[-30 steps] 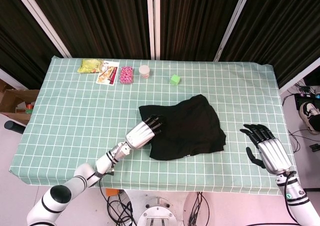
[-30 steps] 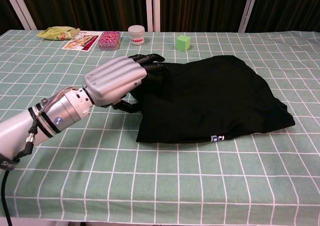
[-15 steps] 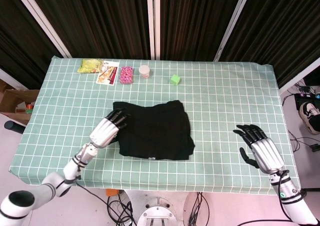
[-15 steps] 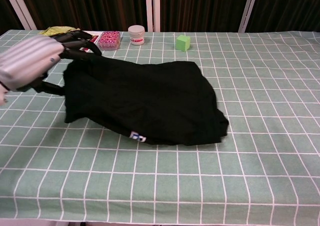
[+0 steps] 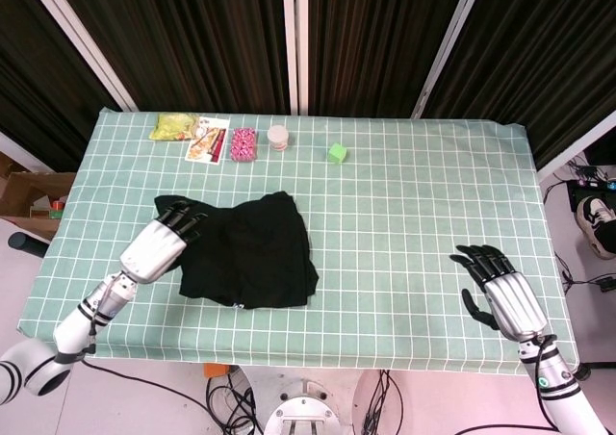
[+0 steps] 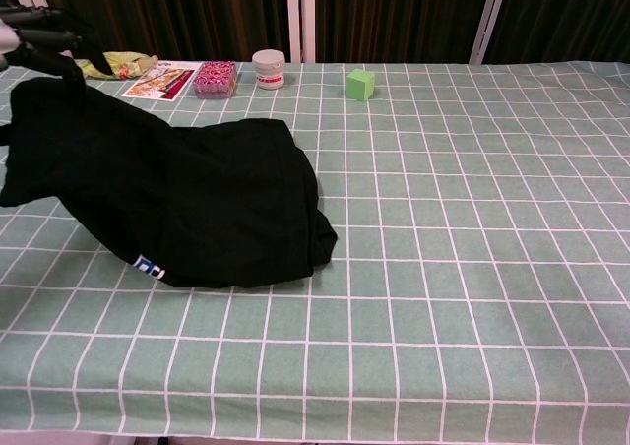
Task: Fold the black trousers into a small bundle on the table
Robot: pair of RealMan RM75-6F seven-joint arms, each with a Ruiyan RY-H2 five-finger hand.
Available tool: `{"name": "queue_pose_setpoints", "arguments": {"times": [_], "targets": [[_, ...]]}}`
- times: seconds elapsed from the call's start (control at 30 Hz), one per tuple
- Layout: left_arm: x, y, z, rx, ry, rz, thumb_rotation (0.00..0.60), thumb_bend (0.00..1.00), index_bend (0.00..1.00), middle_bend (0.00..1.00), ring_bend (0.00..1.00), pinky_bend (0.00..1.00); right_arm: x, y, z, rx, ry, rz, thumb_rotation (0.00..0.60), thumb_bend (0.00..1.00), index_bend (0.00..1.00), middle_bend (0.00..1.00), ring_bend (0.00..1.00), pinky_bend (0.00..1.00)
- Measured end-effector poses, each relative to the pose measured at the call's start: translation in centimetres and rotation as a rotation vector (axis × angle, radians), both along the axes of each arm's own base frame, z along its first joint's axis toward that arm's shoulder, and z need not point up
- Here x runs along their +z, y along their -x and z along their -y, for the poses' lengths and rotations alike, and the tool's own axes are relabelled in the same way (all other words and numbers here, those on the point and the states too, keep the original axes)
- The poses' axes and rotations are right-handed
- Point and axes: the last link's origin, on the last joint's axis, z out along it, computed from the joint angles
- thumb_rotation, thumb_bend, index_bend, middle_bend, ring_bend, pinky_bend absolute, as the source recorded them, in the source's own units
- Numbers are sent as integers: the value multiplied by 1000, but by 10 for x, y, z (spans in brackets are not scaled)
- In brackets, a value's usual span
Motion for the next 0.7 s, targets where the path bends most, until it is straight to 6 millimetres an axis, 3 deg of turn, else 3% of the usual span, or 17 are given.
{"name": "queue_pose_setpoints", "arguments": {"times": [0.33,0.53,0.7], "targets": [[-6,-82,-21,-208,44,-194,600,579,543,253,101,184,4,9,-7,-26,22,12,600,477,227,169,130,182],[-30,-120,-28,-297,106,-322,600,579,541,253,101,184,6,16,-10,-46,30,19,600,477,227,169,130,182],[-63,-151,-34,-347,161,-428,600,580,538,253,101,184,5,19,-10,-57,27,23,600,477,227,169,130,182]]}}
